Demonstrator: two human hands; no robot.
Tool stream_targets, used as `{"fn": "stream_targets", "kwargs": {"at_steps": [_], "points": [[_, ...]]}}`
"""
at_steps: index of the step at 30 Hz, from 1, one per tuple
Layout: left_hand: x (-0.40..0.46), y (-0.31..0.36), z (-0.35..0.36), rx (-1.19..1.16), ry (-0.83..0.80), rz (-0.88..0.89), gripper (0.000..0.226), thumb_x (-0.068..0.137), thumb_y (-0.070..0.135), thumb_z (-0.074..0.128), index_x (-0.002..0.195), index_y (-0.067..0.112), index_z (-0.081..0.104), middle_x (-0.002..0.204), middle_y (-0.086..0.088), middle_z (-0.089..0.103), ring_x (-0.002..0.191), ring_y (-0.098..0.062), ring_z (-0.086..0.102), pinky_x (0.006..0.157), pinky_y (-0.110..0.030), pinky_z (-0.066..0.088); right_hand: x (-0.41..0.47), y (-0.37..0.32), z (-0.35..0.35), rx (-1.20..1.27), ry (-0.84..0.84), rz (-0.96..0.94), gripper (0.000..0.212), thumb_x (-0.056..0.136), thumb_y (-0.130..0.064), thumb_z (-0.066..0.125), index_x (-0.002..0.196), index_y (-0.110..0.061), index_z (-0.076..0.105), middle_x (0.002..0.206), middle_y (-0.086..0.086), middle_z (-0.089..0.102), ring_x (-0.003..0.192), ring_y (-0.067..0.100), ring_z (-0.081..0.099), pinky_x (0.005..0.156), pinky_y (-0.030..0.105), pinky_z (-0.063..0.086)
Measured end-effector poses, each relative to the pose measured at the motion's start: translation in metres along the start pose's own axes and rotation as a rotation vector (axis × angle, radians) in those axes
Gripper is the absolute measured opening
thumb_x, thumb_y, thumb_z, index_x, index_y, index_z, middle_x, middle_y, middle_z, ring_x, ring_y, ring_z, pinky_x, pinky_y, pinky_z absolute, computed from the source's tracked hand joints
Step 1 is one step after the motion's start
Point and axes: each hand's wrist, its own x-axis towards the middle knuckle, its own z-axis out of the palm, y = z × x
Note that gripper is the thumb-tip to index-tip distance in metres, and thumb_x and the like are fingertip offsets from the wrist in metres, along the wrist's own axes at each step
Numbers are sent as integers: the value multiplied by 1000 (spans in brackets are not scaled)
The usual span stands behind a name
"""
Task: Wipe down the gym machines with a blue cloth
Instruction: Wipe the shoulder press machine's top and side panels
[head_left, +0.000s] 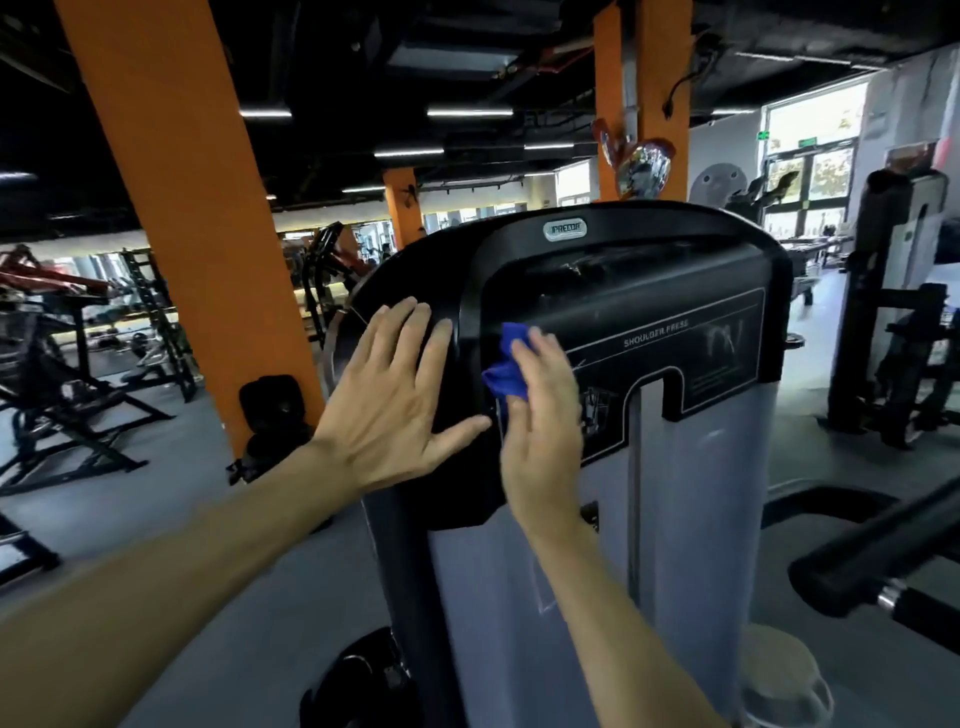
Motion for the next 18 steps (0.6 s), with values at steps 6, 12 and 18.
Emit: {"fn": "stream_targets", "kwargs": {"at_steps": [6,12,18], "points": [[-8,19,1,133,-143,-10,127,83,87,42,160,-10,13,168,-34,3,157,-50,0,124,-67,17,-3,47,5,-191,-140,-368,44,106,-5,55,149,-9,50,160,9,41,153,23,32,119,37,36],[0,51,-8,291,-375,-117,144,69,105,24,162,-1,-8,159,-44,-21,152,-59,-14,125,-66,11,11,119,-22,-188,-72,-202,56,100,9,56,153,-6,44,163,10,36,155,26,26,122,42,33],[3,54,-16,290,-413,-147,149,61,101,37,162,1,-10,160,-44,-19,152,-59,-13,125,-65,12,-13,55,6,-57,-15,49,64,99,8,52,158,-8,34,169,5,23,158,23,12,128,40,19]]}}
